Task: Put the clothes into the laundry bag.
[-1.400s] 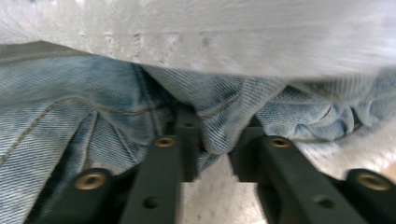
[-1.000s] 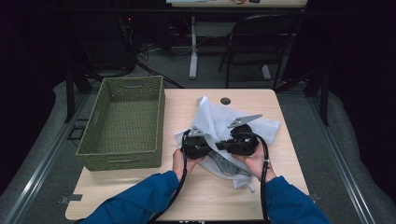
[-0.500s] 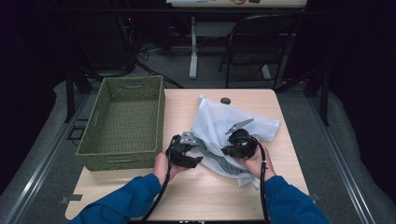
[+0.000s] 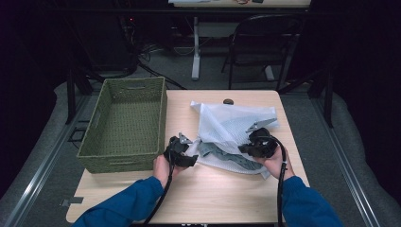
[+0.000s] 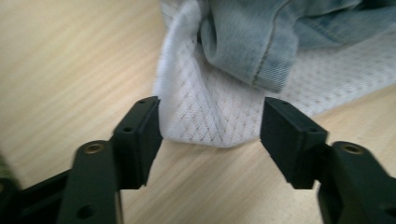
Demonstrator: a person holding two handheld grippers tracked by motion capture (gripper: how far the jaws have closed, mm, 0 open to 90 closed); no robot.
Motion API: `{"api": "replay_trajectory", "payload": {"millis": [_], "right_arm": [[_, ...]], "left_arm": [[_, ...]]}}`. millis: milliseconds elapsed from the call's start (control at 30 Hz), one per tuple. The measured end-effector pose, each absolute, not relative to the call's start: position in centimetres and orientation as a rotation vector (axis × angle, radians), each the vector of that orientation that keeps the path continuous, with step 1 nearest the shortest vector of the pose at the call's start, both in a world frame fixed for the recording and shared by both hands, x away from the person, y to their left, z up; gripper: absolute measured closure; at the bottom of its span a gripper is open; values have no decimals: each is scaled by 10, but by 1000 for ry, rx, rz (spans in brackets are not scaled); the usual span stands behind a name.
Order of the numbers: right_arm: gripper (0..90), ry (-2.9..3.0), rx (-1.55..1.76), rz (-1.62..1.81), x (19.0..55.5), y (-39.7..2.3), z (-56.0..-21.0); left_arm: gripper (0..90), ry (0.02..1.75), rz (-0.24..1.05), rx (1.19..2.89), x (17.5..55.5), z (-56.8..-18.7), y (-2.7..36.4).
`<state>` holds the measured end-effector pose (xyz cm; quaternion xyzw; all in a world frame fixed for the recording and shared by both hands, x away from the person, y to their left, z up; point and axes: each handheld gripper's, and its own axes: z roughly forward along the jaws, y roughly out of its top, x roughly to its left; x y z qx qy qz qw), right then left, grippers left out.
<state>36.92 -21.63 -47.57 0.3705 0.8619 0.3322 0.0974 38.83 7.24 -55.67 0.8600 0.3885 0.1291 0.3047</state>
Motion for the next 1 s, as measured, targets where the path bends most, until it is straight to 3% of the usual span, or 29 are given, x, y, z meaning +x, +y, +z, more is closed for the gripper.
{"api": "replay_trajectory", "payload": {"millis": [100,267,400,500,767,1000], "right_arm": [[895,2603,1004,1018,366,-202,-476],[888,2713,937,960,370,-179,-492],[850,2814,894,872,376,-162,-508],[899,2783,861,804,377,-158,-510],[900,2832,800,804,367,-142,-513],[900,2754,732,689,368,-115,-527]], "left_arm": [[538,1058,269,2289,395,-568,70],[883,998,236,2249,391,-568,68],[900,939,227,2266,385,-563,70],[900,944,197,2253,382,-559,82],[900,833,71,2347,349,-554,95],[900,848,15,2398,345,-556,111]]}}
